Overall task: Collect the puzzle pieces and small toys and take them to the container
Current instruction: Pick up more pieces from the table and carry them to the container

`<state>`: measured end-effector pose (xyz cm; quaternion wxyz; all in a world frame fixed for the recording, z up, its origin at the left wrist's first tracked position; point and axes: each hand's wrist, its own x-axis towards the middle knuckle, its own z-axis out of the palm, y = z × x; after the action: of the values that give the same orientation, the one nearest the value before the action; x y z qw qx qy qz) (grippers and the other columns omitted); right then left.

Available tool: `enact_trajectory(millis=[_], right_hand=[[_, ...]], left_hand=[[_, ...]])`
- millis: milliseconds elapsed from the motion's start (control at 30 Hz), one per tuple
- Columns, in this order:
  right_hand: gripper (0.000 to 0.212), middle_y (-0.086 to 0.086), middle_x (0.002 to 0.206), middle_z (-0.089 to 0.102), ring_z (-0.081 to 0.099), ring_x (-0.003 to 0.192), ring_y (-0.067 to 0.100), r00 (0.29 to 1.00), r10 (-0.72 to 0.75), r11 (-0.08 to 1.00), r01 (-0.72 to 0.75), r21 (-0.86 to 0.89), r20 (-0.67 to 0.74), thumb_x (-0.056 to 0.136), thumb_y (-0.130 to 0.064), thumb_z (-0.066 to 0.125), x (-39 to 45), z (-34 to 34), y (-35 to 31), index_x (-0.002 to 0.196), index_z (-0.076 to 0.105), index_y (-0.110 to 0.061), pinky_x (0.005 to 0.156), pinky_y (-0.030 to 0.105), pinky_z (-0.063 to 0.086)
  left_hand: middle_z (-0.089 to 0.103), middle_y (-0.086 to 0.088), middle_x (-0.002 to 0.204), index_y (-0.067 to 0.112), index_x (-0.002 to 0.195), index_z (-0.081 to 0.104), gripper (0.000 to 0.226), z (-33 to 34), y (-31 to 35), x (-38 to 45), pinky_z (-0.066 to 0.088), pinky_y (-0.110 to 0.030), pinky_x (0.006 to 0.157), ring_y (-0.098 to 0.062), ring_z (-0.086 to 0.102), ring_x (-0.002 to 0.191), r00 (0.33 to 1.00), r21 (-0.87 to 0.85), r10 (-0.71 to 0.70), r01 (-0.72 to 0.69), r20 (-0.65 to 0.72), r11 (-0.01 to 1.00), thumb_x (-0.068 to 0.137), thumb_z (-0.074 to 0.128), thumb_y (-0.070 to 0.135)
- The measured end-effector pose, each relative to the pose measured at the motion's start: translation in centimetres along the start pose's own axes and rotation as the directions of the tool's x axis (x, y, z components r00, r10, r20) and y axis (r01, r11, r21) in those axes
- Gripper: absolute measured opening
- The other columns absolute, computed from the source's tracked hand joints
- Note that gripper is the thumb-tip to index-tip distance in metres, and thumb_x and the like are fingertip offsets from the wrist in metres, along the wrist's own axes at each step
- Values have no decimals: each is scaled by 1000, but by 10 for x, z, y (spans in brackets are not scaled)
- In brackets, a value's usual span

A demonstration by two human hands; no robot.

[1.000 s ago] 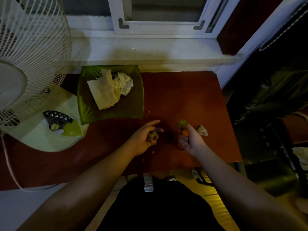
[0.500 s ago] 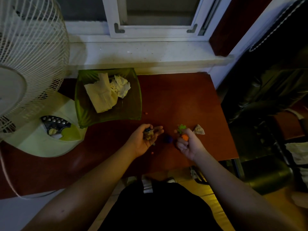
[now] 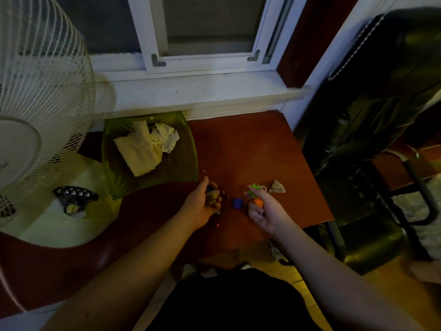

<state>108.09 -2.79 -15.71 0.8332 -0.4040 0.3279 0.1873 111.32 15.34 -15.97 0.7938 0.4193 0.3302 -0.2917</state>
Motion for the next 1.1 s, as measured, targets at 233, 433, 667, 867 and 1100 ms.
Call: enact_trajectory(millis=[233,433,667,867,1100], right_hand=[[17,2,61,63,26,32,4,998,29,997,-33,-67,-56,93,-20,57,-2,18,8,101,52,-7,33,16,15],[13,5,72,65,28,33,4,995,58,996,-63,-62,-79,93,-20,57,0,29,12,94,54,-8,33,16,17],[10,8,77,65,28,35,5,995,59,998,-62,-27,-83,93,-19,56,1,30,9,95,54,-10,33,16,17],[10,6,81,61,28,35,4,995,42,999,-43,-10,-90,94,-21,54,4,31,3,95,54,-11,33,15,17],[12,5,81,61,29,35,5,994,-10,997,18,77,-112,94,-22,55,-1,26,-1,97,54,-11,33,17,19]], left_hand=[[56,-12,78,8,78,54,29,1,4,3,47,-33,60,-23,58,72,1000,-61,-3,2,-5,998,96,45,29],[54,8,91,32,94,51,7,-6,13,8,45,-15,71,-3,54,79,980,-342,-186,200,75,918,94,53,25],[64,-13,105,0,101,60,19,-6,12,11,56,-29,80,-21,65,94,991,-132,-54,71,123,989,96,55,18],[65,-9,77,7,93,60,30,-3,19,5,52,-22,55,-19,64,70,998,43,-27,24,65,999,94,55,37],[57,-4,65,13,86,61,40,0,23,10,44,-30,56,-17,57,61,998,156,-64,65,-12,986,89,56,53]])
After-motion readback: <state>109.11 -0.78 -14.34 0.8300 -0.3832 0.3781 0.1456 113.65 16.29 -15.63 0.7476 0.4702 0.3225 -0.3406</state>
